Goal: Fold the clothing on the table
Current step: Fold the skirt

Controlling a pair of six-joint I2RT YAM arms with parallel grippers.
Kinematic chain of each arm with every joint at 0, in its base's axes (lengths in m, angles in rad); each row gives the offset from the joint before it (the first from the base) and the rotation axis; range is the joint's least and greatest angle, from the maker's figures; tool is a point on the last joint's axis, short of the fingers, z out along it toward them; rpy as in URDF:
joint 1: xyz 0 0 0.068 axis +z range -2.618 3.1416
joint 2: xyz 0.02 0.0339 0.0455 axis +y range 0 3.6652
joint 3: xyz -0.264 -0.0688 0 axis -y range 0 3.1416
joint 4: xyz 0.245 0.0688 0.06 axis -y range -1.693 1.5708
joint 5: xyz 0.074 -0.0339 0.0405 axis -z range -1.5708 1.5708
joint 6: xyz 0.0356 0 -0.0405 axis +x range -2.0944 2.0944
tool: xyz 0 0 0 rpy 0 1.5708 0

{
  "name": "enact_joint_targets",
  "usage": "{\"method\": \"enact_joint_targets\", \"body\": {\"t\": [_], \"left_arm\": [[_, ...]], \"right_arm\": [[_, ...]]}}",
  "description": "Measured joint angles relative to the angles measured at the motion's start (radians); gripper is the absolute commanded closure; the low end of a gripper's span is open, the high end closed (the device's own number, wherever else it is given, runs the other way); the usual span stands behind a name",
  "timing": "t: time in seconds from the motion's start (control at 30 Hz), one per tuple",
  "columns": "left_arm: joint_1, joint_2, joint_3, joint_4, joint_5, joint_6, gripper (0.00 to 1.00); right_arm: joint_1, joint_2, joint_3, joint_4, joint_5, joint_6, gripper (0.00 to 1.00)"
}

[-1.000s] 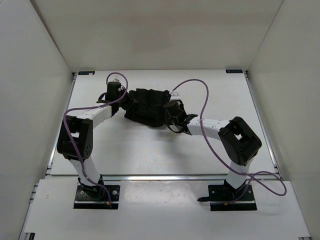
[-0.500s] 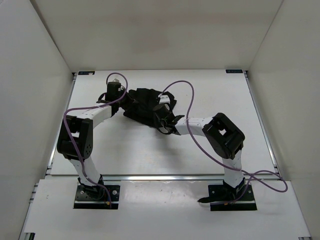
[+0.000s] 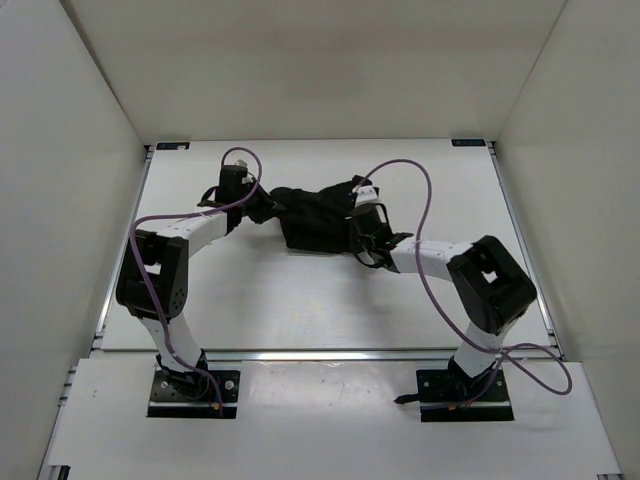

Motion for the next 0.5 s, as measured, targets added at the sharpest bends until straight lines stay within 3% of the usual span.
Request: {"method": "enact_joint_targets", "body": {"t": [0.17,0.33,0.5], "left_arm": [[0.001,0.0,0.0,-0.002,0.003,0.0,1.0],[0.0,0.001,-0.019,0.01,0.001,0.0,1.0],[0.001,0.001,-0.049,0.01,-0.006,0.008,0.98]], "right_arm": [[-0.087,-0.072,-0.052,0.0,-0.102,-0.082,0.6],[-0.072,-0.076,-0.059,0.003,-0.159,-0.145,0.14],[-0.069,-0.113,-0.072,-0.008,-0.251,-0.145,0.09]]}}
